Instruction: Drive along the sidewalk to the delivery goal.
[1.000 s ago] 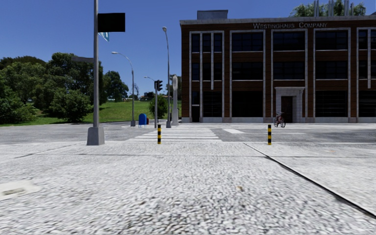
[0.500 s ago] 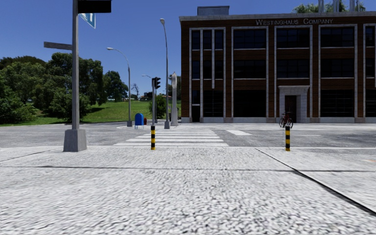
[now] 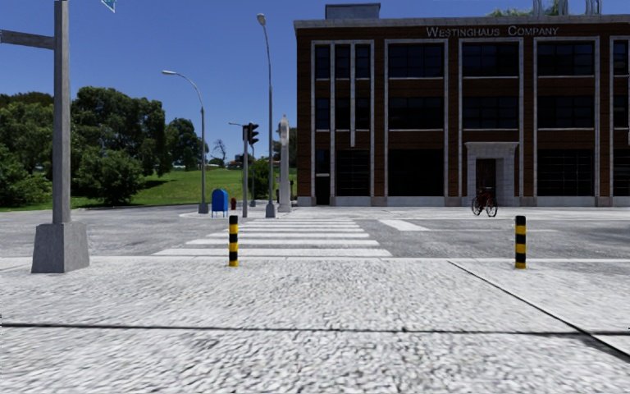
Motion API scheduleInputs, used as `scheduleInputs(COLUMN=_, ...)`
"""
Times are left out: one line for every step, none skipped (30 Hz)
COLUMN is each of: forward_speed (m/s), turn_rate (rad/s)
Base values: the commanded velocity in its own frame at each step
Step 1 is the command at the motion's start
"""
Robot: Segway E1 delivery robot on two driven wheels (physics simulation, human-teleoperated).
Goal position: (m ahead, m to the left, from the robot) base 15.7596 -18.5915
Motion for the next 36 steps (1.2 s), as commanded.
scheduleInputs(forward_speed=2.0, turn_rate=0.0)
scheduleInputs(forward_speed=2.0, turn_rate=0.0)
scheduleInputs(forward_speed=2.0, turn_rate=0.0)
scheduleInputs(forward_speed=2.0, turn_rate=0.0)
scheduleInputs(forward_speed=2.0, turn_rate=0.0)
scheduleInputs(forward_speed=2.0, turn_rate=0.0)
scheduleInputs(forward_speed=2.0, turn_rate=0.0)
scheduleInputs(forward_speed=2.0, turn_rate=0.0)
scheduleInputs(forward_speed=2.0, turn_rate=0.0)
scheduleInputs(forward_speed=2.0, turn_rate=0.0)
scheduleInputs(forward_speed=2.0, turn_rate=0.0)
scheduleInputs(forward_speed=2.0, turn_rate=0.0)
scheduleInputs(forward_speed=2.0, turn_rate=0.0)
scheduleInputs(forward_speed=2.0, turn_rate=0.0)
scheduleInputs(forward_speed=2.0, turn_rate=0.0)
scheduleInputs(forward_speed=2.0, turn_rate=0.0)
scheduleInputs(forward_speed=2.0, turn_rate=0.0)
scheduleInputs(forward_speed=2.0, turn_rate=0.0)
scheduleInputs(forward_speed=2.0, turn_rate=0.0)
scheduleInputs(forward_speed=2.0, turn_rate=0.0)
scheduleInputs(forward_speed=2.0, turn_rate=0.0)
scheduleInputs(forward_speed=2.0, turn_rate=0.0)
scheduleInputs(forward_speed=2.0, turn_rate=0.0)
scheduleInputs(forward_speed=2.0, turn_rate=0.0)
scheduleInputs(forward_speed=2.0, turn_rate=0.0)
scheduleInputs(forward_speed=2.0, turn_rate=0.0)
scheduleInputs(forward_speed=2.0, turn_rate=0.0)
scheduleInputs(forward_speed=2.0, turn_rate=0.0)
scheduleInputs(forward_speed=2.0, turn_rate=0.0)
scheduleInputs(forward_speed=2.0, turn_rate=0.0)
scheduleInputs(forward_speed=2.0, turn_rate=0.0)
scheduleInputs(forward_speed=2.0, turn_rate=0.0)
scheduleInputs(forward_speed=2.0, turn_rate=0.0)
scheduleInputs(forward_speed=2.0, turn_rate=0.0)
scheduleInputs(forward_speed=2.0, turn_rate=0.0)
scheduleInputs(forward_speed=2.0, turn_rate=0.0)
